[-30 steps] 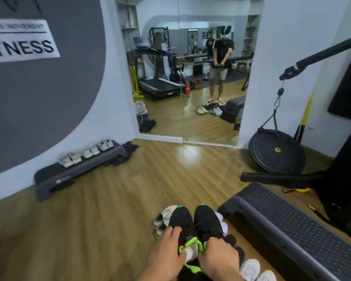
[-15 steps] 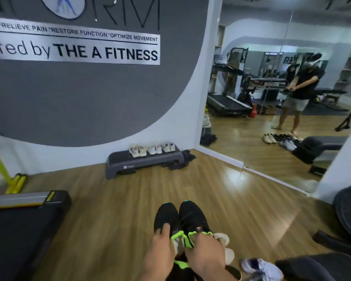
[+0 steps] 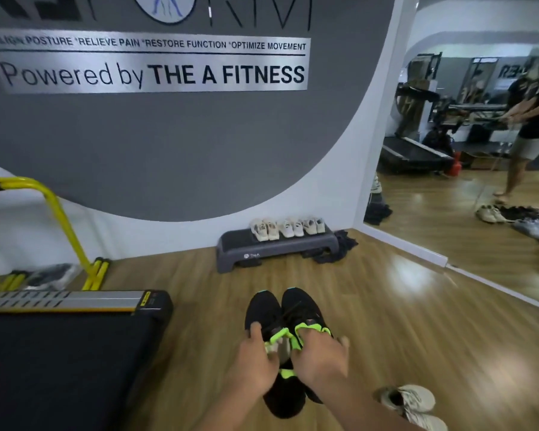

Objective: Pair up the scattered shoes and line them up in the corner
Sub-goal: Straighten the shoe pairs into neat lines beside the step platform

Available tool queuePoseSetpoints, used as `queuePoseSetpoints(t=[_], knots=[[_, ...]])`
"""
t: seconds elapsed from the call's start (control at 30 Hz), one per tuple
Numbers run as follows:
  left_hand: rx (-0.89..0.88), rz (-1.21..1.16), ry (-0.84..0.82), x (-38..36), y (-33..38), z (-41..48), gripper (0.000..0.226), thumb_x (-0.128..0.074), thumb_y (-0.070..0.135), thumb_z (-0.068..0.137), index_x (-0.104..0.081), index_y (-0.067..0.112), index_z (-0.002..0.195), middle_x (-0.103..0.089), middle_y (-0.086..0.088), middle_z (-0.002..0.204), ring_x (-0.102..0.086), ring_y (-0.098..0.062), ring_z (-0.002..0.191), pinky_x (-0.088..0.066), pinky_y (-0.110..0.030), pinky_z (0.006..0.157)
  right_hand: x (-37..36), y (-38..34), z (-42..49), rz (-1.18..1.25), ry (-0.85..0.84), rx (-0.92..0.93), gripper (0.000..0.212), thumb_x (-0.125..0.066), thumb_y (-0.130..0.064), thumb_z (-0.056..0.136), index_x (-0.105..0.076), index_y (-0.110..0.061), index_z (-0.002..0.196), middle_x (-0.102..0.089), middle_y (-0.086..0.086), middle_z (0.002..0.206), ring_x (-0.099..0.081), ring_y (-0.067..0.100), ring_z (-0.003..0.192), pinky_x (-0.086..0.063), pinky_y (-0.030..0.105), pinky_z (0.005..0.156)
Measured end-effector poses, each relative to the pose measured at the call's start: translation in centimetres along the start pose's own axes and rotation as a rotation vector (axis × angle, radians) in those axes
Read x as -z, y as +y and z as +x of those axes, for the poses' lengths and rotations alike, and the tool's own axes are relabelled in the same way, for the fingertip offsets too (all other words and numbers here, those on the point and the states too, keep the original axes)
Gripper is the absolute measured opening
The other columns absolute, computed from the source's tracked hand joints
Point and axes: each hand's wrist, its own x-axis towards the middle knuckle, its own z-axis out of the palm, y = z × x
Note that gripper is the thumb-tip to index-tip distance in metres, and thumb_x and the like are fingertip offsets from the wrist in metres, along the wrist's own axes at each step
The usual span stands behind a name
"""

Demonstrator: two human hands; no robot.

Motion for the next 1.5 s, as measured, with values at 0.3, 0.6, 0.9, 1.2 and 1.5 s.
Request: queuePoseSetpoints(t=[0.3,0.6,0.9,1.2,1.5], knots=[[0.207,-0.04,0.034,2.3,-3.3,14.0,0.059,-0.044,0.047,0.098,-0.025,0.017,0.146,-0.053,-0.006,0.133,-0.057,-0.02,0.113,-0.045,-0.026,0.08,-3.0,-6.4,15.5,0.066,-0.032,0.043,0.029,-0.053,-0.032,0.092,-0.059,-0.034,0.12,-0.069,-0.007,0.108,-0.062,0.015,0.104,-0.028,0.037,0.093],[0.321,-0.015,-0.034,5.2,-4.4,29.8,0.039,-0.038,0.051,0.1,-0.054,0.015,0.097,-0.068,-0.006,0.095,-0.059,-0.014,0.076,-0.044,-0.03,0.065,-3.4,-11.1,33.5,0.104,-0.115,0.141,0.035,-0.051,-0.024,0.093,-0.057,-0.034,0.126,-0.064,-0.004,0.123,-0.058,0.021,0.113,-0.049,0.037,0.091],[0.332,-0.136,-0.064,7.9,-7.8,45.0,0.046,-0.044,0.059,0.095,-0.05,0.018,0.116,-0.067,-0.003,0.101,-0.063,-0.016,0.086,-0.044,-0.026,0.065,-5.3,-16.8,48.7,0.083,-0.136,0.187,0.03,-0.051,-0.026,0.093,-0.061,-0.031,0.12,-0.066,-0.006,0.117,-0.06,0.019,0.109,-0.051,0.031,0.083],[0.325,-0.189,-0.192,13.3,-11.9,63.6,0.078,-0.043,0.073,0.087,-0.043,0.011,0.135,-0.061,-0.008,0.125,-0.059,-0.019,0.101,-0.048,-0.032,0.084,-5.2,-25.3,65.2,0.063,-0.109,0.076,0.031,-0.05,-0.027,0.095,-0.06,-0.031,0.124,-0.066,-0.005,0.118,-0.061,0.019,0.107,-0.052,0.032,0.082],[0.27,-0.21,-0.245,15.1,-11.8,79.0,0.066,-0.041,0.069,0.09,-0.052,0.016,0.128,-0.066,-0.007,0.11,-0.06,-0.018,0.09,-0.044,-0.027,0.072,-6.4,-29.2,79.7,0.085,-0.145,0.024,0.038,-0.05,-0.029,0.094,-0.057,-0.034,0.13,-0.064,-0.004,0.125,-0.058,0.021,0.114,-0.05,0.033,0.087]])
